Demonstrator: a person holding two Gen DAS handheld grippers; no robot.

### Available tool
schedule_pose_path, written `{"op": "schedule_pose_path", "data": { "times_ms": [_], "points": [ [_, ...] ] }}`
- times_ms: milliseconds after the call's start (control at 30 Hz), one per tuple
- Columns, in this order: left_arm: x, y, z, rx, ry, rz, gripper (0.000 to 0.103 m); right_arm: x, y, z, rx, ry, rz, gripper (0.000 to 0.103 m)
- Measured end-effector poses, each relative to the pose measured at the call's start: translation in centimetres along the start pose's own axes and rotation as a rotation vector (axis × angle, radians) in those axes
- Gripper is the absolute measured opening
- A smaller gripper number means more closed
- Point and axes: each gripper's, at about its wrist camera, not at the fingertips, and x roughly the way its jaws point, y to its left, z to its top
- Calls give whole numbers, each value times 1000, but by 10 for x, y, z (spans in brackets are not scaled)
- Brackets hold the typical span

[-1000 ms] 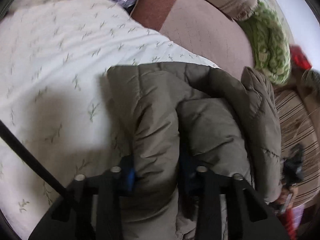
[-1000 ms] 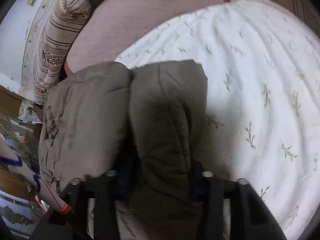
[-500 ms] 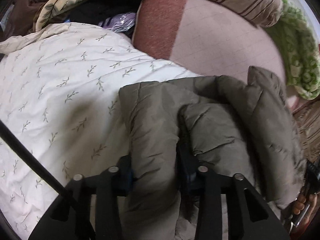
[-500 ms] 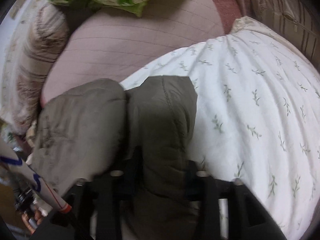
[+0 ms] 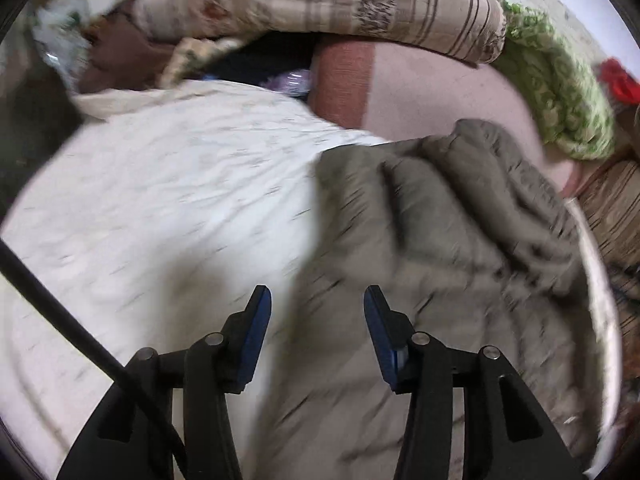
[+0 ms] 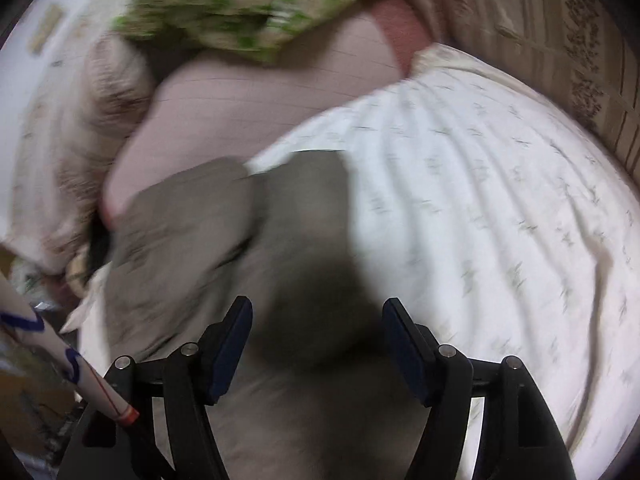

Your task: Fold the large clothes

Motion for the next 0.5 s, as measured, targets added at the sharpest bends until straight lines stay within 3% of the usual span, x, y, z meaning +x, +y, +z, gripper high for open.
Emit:
{"op": "schedule_pose_path", "data": {
  "times_ms": [67, 167, 267, 367, 500],
  "points": [
    [-13, 7, -23, -9, 12, 45, 47, -13, 40, -15, -94, -24, 33, 66],
    [-29, 17, -57, -72, 14, 7, 50, -15, 94, -30, -221, -40, 53, 65],
    [-31, 24, -83, -101, -42, 25, 54, 15, 140, -36, -262, -5, 31, 65],
    [-26, 22, -93, -56, -79, 111, 54, 59, 157, -43, -285, 23, -75, 62],
    [-14, 27, -95, -18, -73, 157, 54, 122, 153, -65, -279, 144, -169, 60]
  ]
}}
